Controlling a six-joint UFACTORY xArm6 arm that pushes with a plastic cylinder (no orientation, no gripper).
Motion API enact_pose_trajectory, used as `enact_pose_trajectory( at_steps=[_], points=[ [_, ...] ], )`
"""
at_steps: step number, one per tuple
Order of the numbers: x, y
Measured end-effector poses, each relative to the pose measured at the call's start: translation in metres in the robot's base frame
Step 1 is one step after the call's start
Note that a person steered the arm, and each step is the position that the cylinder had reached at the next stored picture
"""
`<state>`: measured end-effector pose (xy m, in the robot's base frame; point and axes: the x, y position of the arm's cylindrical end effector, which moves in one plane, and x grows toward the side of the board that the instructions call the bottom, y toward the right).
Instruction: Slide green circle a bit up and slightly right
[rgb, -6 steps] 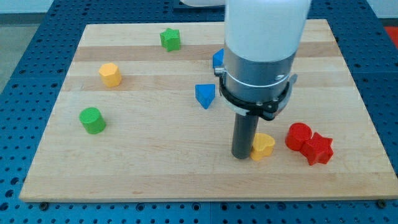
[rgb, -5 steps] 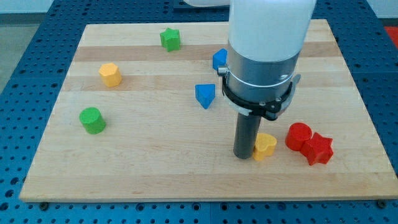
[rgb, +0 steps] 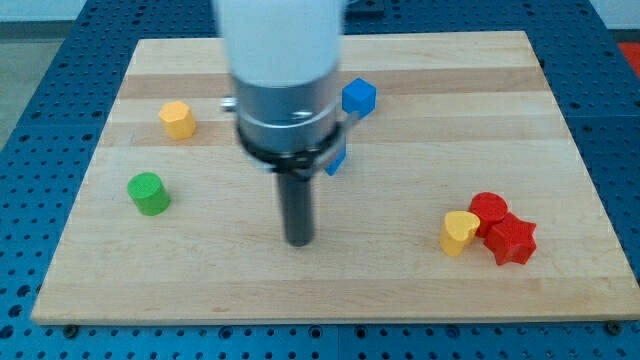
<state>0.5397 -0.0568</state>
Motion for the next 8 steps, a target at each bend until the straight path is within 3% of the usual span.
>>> enact_pose_trajectory(
  at_steps=[2,8],
  points=[
    [0.000,-0.136],
    [-0.064,-0.213]
  ],
)
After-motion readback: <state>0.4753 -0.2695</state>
